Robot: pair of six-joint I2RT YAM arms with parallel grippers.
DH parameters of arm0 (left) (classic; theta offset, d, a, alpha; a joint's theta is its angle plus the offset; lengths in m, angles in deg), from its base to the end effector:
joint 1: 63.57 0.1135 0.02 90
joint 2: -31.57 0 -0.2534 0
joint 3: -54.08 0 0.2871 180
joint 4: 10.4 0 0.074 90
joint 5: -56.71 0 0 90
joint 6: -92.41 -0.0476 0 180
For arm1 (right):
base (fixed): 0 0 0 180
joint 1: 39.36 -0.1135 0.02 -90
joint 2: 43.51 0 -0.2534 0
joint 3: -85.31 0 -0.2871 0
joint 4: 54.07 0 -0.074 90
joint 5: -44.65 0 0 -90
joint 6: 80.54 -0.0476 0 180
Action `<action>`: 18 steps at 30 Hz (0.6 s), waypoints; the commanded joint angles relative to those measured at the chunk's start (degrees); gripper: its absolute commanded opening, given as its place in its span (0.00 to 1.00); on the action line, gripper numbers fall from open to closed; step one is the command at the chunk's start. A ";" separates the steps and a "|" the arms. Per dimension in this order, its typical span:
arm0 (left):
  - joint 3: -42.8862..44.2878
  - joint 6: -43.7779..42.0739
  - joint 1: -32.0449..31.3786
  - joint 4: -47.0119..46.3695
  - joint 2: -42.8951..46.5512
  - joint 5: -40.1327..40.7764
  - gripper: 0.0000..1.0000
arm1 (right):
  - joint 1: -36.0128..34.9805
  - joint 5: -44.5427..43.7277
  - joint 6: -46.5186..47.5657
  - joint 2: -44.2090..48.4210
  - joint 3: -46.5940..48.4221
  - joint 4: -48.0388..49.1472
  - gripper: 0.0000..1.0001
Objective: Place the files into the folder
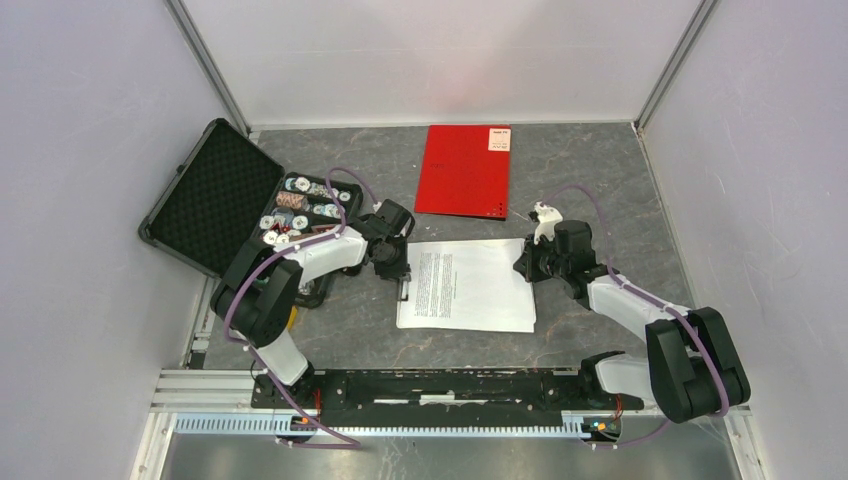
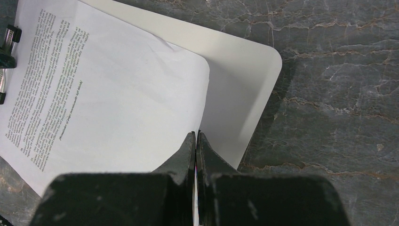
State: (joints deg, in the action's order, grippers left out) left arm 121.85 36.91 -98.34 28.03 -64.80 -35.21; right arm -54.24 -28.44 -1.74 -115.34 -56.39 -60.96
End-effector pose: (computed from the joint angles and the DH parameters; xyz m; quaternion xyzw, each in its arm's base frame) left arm 0.2846 -0.1996 0.1160 0.0056 0.9798 -0.1267 0.1545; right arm 0.2587 0.0831 0.1182 -0.0905 0.8955 0.2236 0.3739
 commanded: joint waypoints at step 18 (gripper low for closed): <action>-2.00 -1.34 0.81 -6.46 -1.70 -6.70 0.02 | 0.20 0.66 1.57 -4.35 3.06 4.85 0.00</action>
State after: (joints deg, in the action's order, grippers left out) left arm 121.26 36.80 -97.29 26.39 -64.80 -38.00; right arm -54.19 -28.00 -1.13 -118.84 -55.60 -58.71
